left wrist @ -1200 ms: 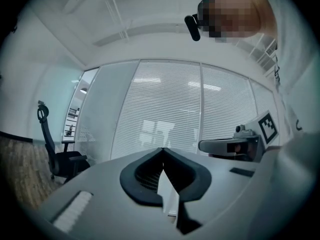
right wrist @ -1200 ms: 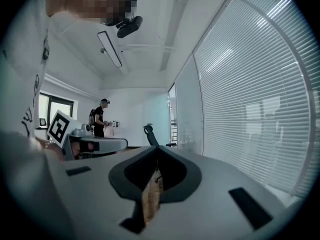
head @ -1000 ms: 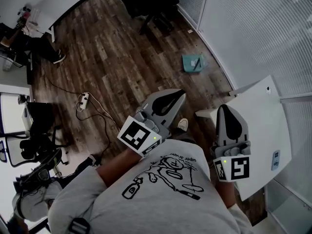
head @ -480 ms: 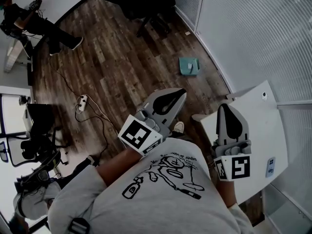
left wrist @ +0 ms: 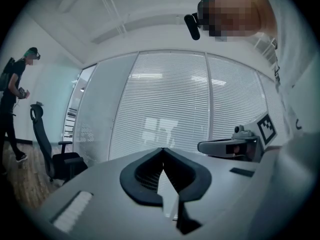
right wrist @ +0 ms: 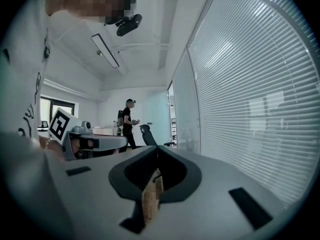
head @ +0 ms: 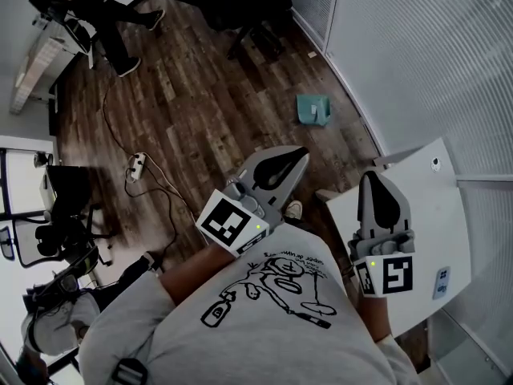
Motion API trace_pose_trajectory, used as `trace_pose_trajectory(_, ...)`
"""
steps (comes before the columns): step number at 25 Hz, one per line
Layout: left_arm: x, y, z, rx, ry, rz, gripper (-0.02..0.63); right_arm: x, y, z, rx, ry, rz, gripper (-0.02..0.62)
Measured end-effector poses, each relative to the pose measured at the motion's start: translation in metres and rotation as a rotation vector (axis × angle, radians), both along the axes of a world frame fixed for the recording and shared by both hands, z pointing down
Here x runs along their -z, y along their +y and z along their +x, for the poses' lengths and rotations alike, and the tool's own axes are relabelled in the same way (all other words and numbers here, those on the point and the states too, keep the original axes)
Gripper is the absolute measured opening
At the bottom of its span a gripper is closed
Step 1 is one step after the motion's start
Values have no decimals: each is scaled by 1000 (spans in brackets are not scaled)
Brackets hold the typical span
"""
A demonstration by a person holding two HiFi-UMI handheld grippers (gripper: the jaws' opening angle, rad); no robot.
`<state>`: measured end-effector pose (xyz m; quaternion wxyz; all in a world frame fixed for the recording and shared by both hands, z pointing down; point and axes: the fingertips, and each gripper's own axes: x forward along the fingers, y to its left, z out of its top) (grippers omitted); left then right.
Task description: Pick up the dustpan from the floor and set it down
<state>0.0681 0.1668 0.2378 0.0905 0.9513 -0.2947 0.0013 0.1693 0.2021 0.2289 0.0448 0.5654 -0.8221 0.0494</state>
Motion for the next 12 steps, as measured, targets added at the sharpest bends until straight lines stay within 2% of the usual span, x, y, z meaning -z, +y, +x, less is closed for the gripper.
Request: trace_pose_trajectory(12,-6,-40,-23,6,3,-23,2,-4,-40,-24,18,14,-23,5)
